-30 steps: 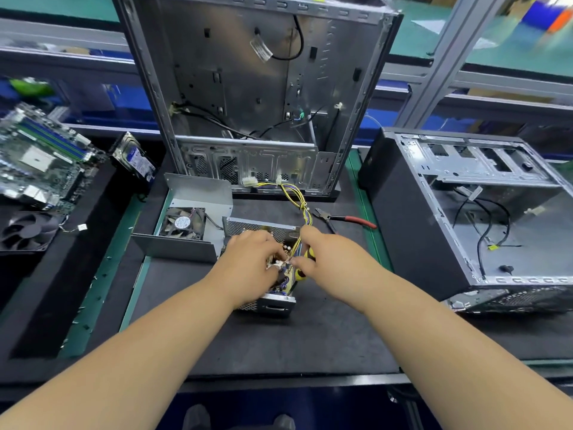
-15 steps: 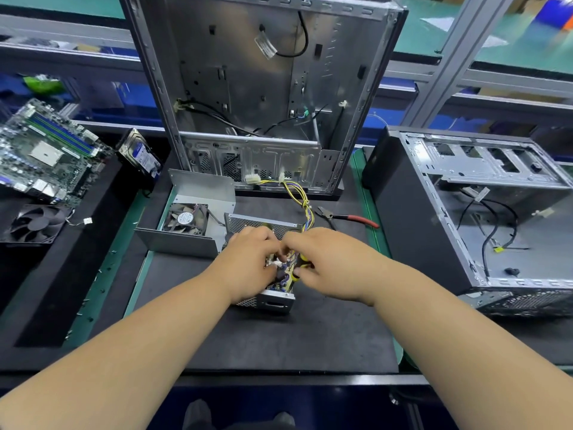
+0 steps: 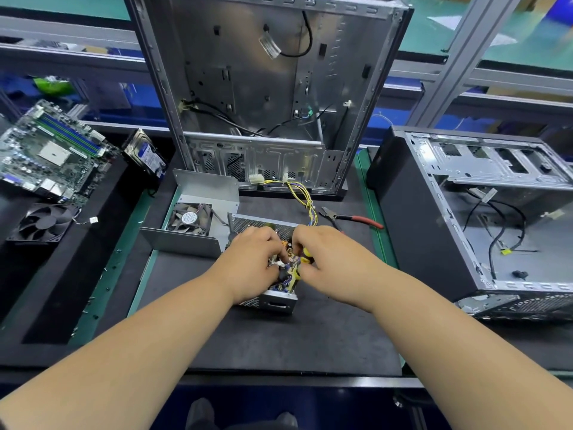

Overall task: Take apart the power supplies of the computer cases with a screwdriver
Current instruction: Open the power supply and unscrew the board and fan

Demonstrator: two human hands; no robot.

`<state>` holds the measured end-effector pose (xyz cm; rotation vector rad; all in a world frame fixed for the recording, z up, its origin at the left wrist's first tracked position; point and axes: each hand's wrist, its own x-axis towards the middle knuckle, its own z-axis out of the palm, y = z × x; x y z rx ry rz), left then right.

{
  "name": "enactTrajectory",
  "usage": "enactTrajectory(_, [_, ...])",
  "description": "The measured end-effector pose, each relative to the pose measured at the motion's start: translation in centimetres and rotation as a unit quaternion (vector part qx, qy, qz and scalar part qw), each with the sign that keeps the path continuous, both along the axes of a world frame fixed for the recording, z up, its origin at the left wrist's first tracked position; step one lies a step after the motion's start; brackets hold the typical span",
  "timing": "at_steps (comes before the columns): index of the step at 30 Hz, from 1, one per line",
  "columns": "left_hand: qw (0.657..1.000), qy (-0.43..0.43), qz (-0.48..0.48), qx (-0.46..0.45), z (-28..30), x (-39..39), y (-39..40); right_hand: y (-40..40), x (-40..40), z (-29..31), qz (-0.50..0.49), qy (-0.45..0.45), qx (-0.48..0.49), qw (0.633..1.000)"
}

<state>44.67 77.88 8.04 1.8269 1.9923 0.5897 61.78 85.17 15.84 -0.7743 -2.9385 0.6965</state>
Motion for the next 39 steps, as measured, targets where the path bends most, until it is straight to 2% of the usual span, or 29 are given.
enactTrajectory(5, [1.000, 0.010, -0.005, 0.005, -0.16, 0.21, -0.07, -0.06, -0.06, -0.45, -0.037, -0.055, 0.094, 0.993])
enactTrajectory(7, [1.000, 0.017, -0.003, 0.002, -0.20, 0.18, -0.10, -0.10, -0.33, -0.60, -0.045, -0.061, 0.082, 0.994])
enactTrajectory(12, [1.000, 0.011, -0.001, -0.002, -0.15, 0.11, -0.01, 0.03, -0.41, -0.21, -0.046, -0.007, 0.003, 0.999])
enactTrajectory(14, [1.000, 0.011, 0.000, -0.001, -0.17, 0.09, 0.01, -0.08, -0.26, -0.24, -0.040, -0.004, 0.006, 0.999])
enactTrajectory(19, [1.000, 0.024, -0.007, 0.001, -0.29, 0.01, 0.02, 0.05, -0.24, -0.61, -0.061, -0.048, 0.084, 0.993])
enactTrajectory(27, [1.000, 0.014, -0.001, 0.000, -0.08, 0.13, 0.02, 0.36, 0.11, -0.37, -0.049, 0.008, -0.005, 0.999])
enactTrajectory(32, [1.000, 0.018, -0.002, 0.001, -0.30, -0.01, -0.02, 0.07, 0.12, -0.94, -0.062, -0.024, 0.098, 0.993])
enactTrajectory(39, [1.000, 0.015, 0.000, 0.004, -0.22, 0.08, 0.09, 0.47, 0.09, -0.58, -0.045, 0.013, -0.001, 0.999])
